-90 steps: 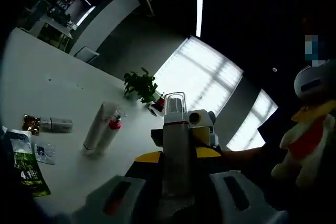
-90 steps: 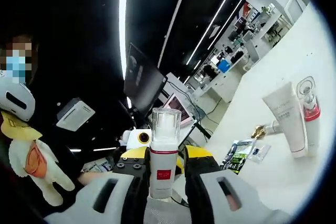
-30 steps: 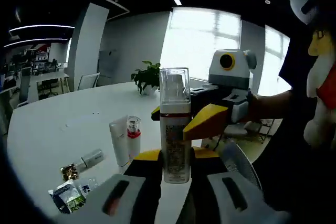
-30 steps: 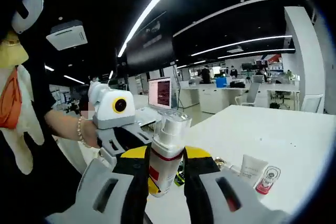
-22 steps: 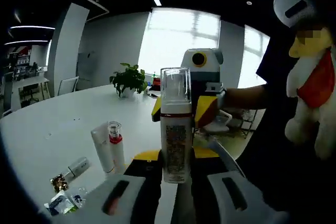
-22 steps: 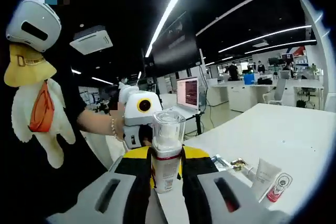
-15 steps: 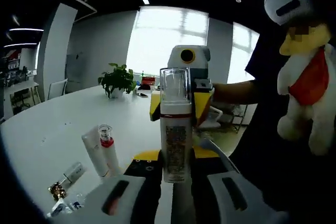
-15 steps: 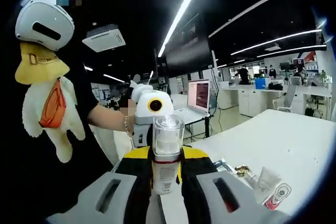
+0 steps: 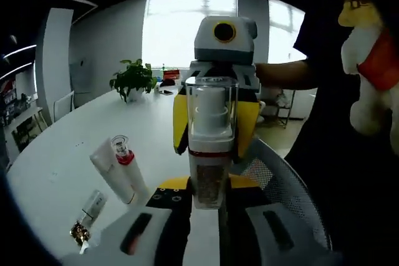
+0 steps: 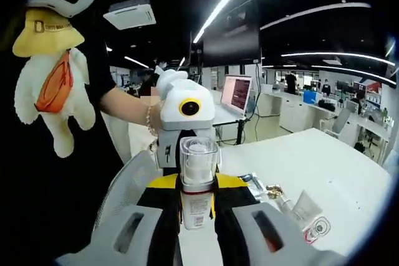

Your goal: Arrange the skincare products in the storage area until every visible bottle or jar stands upright without overlapping.

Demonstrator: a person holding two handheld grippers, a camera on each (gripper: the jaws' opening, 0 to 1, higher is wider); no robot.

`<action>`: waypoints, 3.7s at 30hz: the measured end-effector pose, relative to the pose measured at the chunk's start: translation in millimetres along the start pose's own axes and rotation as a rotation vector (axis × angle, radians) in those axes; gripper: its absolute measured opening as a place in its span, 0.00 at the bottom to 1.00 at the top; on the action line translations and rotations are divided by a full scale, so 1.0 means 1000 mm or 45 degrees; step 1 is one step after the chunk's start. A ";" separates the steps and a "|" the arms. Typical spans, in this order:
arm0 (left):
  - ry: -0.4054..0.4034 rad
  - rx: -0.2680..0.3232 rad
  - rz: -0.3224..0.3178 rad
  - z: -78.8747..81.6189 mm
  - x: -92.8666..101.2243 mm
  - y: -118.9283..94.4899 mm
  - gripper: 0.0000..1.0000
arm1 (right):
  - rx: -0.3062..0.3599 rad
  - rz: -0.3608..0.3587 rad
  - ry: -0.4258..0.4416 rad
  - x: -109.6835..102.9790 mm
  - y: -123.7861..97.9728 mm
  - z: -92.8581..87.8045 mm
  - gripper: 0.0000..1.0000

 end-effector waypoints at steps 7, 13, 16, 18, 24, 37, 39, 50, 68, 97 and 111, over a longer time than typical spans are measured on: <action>0.025 -0.068 0.028 -0.015 -0.005 0.013 0.23 | -0.090 -0.015 -0.025 0.005 0.000 -0.021 0.20; -0.013 -0.074 0.022 -0.030 -0.008 0.026 0.23 | -0.144 -0.016 0.004 0.008 0.003 -0.045 0.20; -0.011 -0.092 0.010 -0.042 -0.012 0.033 0.23 | -0.176 -0.012 0.012 0.007 0.003 -0.054 0.20; -0.009 -0.104 0.006 -0.048 -0.014 0.036 0.23 | -0.196 -0.013 0.018 0.008 0.003 -0.060 0.20; -0.028 -0.127 -0.025 -0.070 -0.021 0.053 0.23 | -0.272 -0.020 0.036 0.009 0.004 -0.082 0.20; -0.031 -0.235 -0.045 -0.107 -0.028 0.084 0.20 | -0.409 -0.047 0.059 0.015 0.011 -0.133 0.20; -0.024 -0.255 -0.042 -0.111 -0.029 0.088 0.20 | -0.419 -0.051 0.055 0.016 0.013 -0.137 0.20; 0.003 -0.292 -0.032 -0.120 -0.039 0.105 0.20 | -0.474 -0.073 0.061 0.030 0.014 -0.160 0.20; 0.017 -0.304 -0.022 -0.125 -0.056 0.122 0.20 | -0.478 -0.111 0.068 0.046 0.010 -0.175 0.20; 0.052 -0.282 -0.020 -0.112 -0.111 0.141 0.20 | -0.379 -0.412 0.297 0.090 -0.031 -0.193 0.28; 0.043 -0.270 -0.003 -0.114 -0.125 0.144 0.20 | -0.342 -0.463 0.348 0.100 -0.039 -0.195 0.28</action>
Point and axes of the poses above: the point that each gripper's makers call its tool centre point, and the gripper's own axes: y roughly forward along the fingers, x roughly to its right, z roughly out of its top, the point moved 5 cm from there along -y, roughly backward along the fingers, and after that the axes turned 3 degrees about -z, right-handed, at the moved point
